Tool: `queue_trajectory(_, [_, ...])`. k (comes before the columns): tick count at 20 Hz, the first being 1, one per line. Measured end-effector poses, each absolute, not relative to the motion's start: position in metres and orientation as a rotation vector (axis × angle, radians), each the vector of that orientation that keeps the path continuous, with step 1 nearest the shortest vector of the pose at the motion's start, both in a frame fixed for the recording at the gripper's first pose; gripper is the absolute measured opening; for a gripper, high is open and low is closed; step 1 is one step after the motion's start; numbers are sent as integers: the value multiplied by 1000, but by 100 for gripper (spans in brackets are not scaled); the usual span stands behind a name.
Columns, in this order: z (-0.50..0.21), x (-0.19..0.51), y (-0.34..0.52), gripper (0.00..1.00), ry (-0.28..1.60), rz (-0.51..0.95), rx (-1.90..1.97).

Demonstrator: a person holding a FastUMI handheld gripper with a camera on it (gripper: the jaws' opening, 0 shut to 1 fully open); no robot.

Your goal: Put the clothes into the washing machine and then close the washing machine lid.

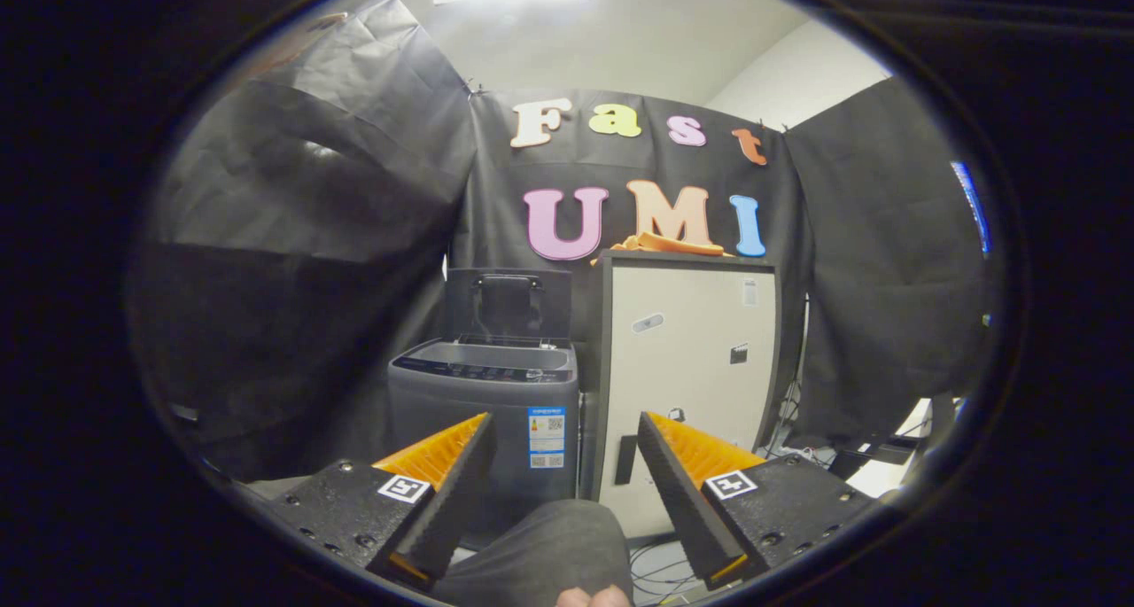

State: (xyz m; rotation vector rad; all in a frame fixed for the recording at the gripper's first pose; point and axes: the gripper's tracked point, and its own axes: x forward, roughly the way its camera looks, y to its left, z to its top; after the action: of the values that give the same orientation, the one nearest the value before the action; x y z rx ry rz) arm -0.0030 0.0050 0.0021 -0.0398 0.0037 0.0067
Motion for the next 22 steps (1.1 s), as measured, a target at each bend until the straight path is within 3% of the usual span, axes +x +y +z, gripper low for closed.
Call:
queue_trajectory(12, [3, 8, -3, 97, 15, -7, -26])
queue_trajectory(22, [28, 56, -11, 97, 12, 19, -33])
